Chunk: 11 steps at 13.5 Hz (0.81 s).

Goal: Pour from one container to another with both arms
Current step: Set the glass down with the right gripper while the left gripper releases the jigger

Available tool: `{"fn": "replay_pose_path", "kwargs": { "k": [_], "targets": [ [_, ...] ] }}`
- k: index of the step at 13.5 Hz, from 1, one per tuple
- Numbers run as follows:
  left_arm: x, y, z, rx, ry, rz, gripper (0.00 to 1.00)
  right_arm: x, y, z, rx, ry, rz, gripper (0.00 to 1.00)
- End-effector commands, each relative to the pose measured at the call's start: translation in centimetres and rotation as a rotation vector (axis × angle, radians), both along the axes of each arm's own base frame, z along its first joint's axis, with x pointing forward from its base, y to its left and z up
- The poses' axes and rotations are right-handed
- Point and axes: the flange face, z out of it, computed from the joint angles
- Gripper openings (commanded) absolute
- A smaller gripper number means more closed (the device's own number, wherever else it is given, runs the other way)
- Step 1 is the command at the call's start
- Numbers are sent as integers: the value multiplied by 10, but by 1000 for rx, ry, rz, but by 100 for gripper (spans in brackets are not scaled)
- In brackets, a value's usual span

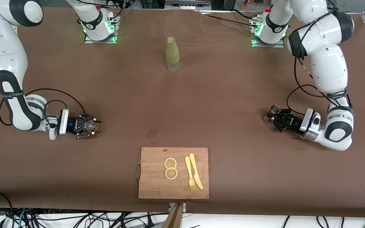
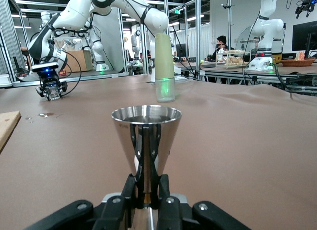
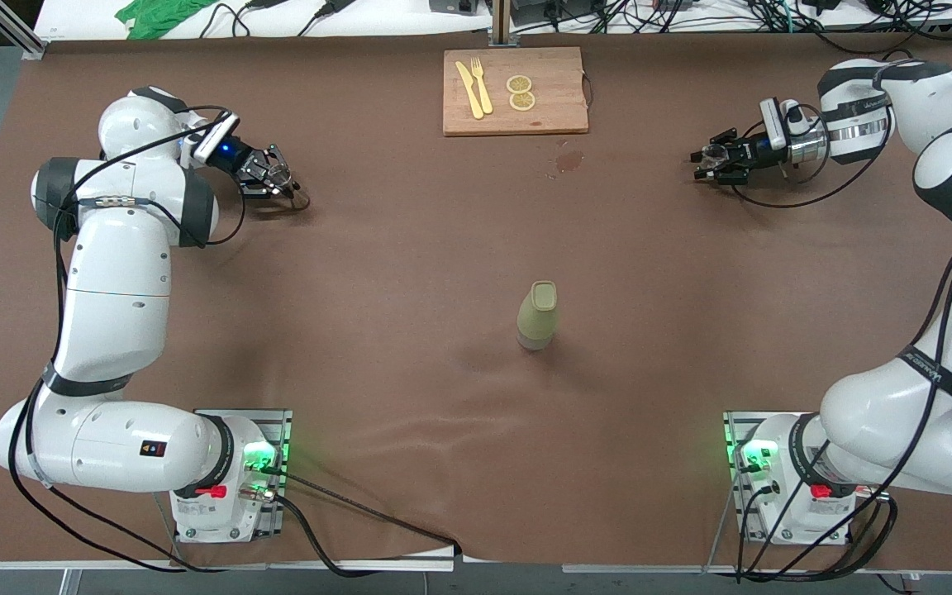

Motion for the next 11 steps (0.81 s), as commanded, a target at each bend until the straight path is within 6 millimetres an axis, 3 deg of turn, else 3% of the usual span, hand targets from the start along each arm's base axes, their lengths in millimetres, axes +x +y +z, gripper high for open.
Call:
{"fn": "replay_pose_path", "kwargs": {
  "k": [1,4,5,6,7,8,9,10,11],
  "targets": [
    [-9,8,-13,-86,-158,-46,0,1,-2,0,0,-15,-33,51],
    [-8,-3,-24,-94,-164,-31,0,2,-8,-1,-10,-16,-50,53],
    [-7,-4,-26,-97,-171,-21,0,2,-11,-2,-12,-16,-61,58],
    [-8,-4,-28,-95,-169,-22,0,1,-13,-3,-17,-15,-64,67],
    [-8,-4,-28,-94,-169,-21,0,1,-15,-2,-22,-19,-66,100],
    [-8,-3,-27,-95,-172,-20,10,1,-16,-3,-22,-17,-69,100],
    [-8,-2,-27,-92,-174,-20,27,1,-22,-1,-25,-16,-73,100],
    [-8,-2,-27,-92,-174,-20,34,0,-27,0,-27,-9,-77,100],
    [-8,-2,-27,-95,-172,-21,51,1,-31,3,-23,-5,-77,100]
  ]
}}
